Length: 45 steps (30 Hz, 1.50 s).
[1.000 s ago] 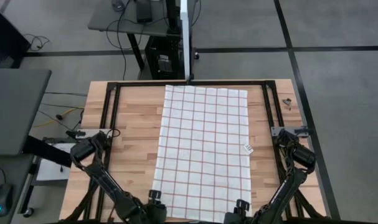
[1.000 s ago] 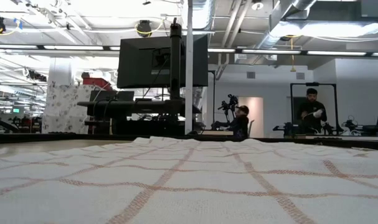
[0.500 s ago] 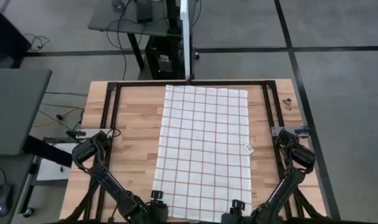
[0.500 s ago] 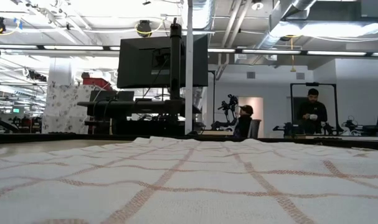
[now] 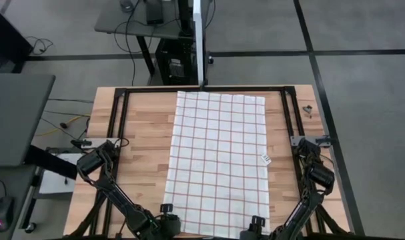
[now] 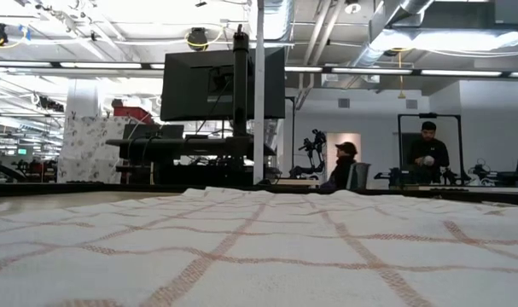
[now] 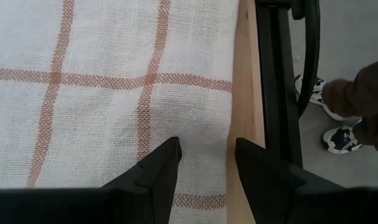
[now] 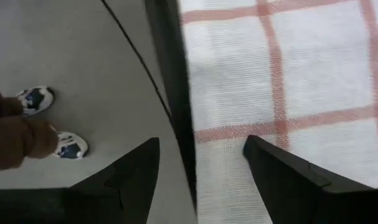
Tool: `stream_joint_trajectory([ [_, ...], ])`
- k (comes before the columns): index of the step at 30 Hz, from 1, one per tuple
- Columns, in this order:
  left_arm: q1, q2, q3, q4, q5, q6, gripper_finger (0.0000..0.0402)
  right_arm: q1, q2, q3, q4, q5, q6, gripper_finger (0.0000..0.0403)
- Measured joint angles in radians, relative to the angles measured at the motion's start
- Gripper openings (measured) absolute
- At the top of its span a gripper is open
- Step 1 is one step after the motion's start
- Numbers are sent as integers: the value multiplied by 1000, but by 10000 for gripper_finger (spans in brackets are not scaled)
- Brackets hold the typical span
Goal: Roll towel
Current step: Fold the white towel
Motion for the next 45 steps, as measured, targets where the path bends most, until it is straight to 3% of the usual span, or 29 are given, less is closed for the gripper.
stream_joint_trajectory([
  [3, 1, 1, -1, 5, -3, 0, 146, -2, 9, -1, -26, -8, -14, 229],
  [6, 2, 1, 0, -9, -4, -29, 133, -2, 11, -3, -32, -31, -29, 193],
  [13, 5, -4, 1, -55, 0, -81, 12, -3, -5, -5, -34, -81, 12, 17],
  [20, 7, -25, 105, -257, 97, -114, 1, -2, -64, -12, -53, -118, 51, 3],
  [26, 8, -136, 198, -568, 114, -282, 0, -5, -169, -9, -89, -89, 126, 1],
  [31, 7, -263, 204, -507, 133, -319, 0, -7, -235, -10, -83, -93, 136, 1],
  [37, -2, -322, 203, -392, 325, -478, 0, -8, -293, -10, 46, -108, 109, 0],
  [40, -13, -338, 203, -400, 301, -454, 0, -8, -332, -7, 69, -106, 75, 0],
  [45, 55, -392, 203, -494, 299, -367, 0, -51, -405, -10, -56, -109, 23, 0],
])
